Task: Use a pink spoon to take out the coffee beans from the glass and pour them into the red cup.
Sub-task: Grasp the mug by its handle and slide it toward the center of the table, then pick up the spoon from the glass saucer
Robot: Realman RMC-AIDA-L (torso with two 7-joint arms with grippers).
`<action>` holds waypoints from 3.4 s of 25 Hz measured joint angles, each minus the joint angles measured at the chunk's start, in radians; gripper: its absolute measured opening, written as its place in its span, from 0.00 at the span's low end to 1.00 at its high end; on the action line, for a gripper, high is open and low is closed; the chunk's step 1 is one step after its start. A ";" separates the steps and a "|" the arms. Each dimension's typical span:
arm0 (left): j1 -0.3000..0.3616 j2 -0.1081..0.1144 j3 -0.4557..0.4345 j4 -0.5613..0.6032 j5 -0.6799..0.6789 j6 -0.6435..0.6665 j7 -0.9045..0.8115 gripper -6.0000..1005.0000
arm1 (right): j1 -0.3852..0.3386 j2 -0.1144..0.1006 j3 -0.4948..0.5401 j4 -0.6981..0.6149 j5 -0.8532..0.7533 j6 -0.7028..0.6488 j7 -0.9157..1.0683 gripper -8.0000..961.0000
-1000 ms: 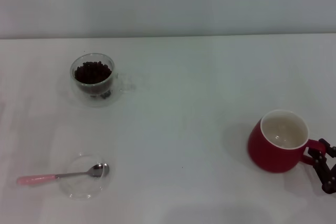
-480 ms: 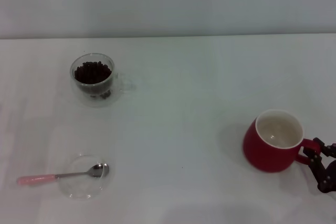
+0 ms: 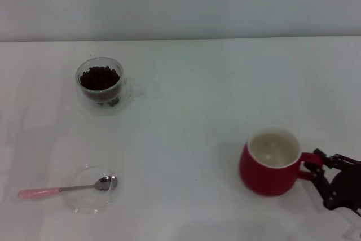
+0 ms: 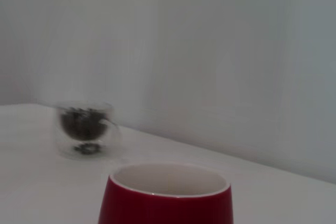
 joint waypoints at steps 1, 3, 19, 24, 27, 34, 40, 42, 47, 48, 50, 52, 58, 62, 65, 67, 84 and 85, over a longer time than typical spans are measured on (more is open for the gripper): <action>0.000 0.000 0.000 0.000 0.000 0.000 0.000 0.80 | 0.000 0.001 -0.014 -0.009 0.000 0.000 0.006 0.20; 0.000 0.000 0.000 0.000 0.000 0.000 0.000 0.80 | 0.002 0.003 -0.044 -0.030 -0.001 0.000 0.016 0.20; 0.014 -0.005 0.000 -0.001 0.000 0.000 -0.002 0.80 | 0.012 0.007 -0.281 -0.234 0.011 0.190 0.108 0.19; 0.021 -0.005 0.000 -0.002 0.000 0.002 -0.004 0.80 | 0.012 0.006 -0.280 -0.237 0.011 0.177 0.111 0.19; 0.021 -0.004 0.000 -0.002 -0.001 0.002 -0.004 0.80 | 0.017 0.002 -0.283 -0.236 0.009 0.175 0.120 0.19; 0.013 -0.003 0.001 0.003 0.000 0.003 -0.004 0.80 | 0.025 -0.001 -0.290 -0.227 0.001 0.177 0.124 0.19; 0.012 -0.002 0.003 0.005 0.001 0.002 -0.001 0.80 | 0.017 -0.006 -0.290 -0.223 0.001 0.170 0.117 0.37; 0.013 -0.001 0.003 0.005 0.001 0.002 -0.001 0.80 | 0.017 -0.007 -0.290 -0.215 0.001 0.162 0.115 0.37; 0.018 -0.001 0.001 0.008 0.000 0.003 -0.001 0.80 | 0.017 -0.011 -0.294 -0.183 0.000 0.114 0.114 0.37; 0.018 -0.001 0.001 0.008 0.000 0.003 -0.001 0.80 | 0.017 -0.013 -0.295 -0.174 0.000 0.103 0.114 0.38; 0.019 0.000 0.000 0.009 0.000 0.003 0.000 0.80 | 0.017 -0.015 -0.295 -0.154 0.000 0.078 0.114 0.38; 0.019 0.000 0.000 0.009 0.000 0.003 0.002 0.80 | 0.017 -0.017 -0.293 -0.129 -0.001 0.046 0.114 0.38; 0.018 0.000 0.001 0.009 0.000 0.007 0.004 0.80 | 0.014 -0.031 -0.278 -0.066 0.009 -0.069 0.113 0.38; 0.018 0.001 0.002 0.010 0.002 0.009 0.005 0.80 | 0.002 -0.050 -0.248 -0.033 0.011 -0.182 0.112 0.38; 0.024 0.000 0.003 0.011 0.002 0.009 0.005 0.80 | -0.002 -0.067 -0.226 -0.016 0.011 -0.256 0.111 0.38; 0.029 -0.002 0.003 0.011 0.002 0.010 0.002 0.80 | -0.003 -0.076 -0.197 -0.009 0.011 -0.297 0.110 0.38; 0.132 -0.009 0.012 -0.087 0.177 0.370 -0.316 0.80 | 0.027 -0.042 0.521 -0.097 0.023 -0.368 -0.006 0.38; 0.137 -0.009 0.012 -0.098 0.184 0.390 -0.360 0.80 | 0.032 -0.042 0.545 -0.108 0.023 -0.360 -0.008 0.38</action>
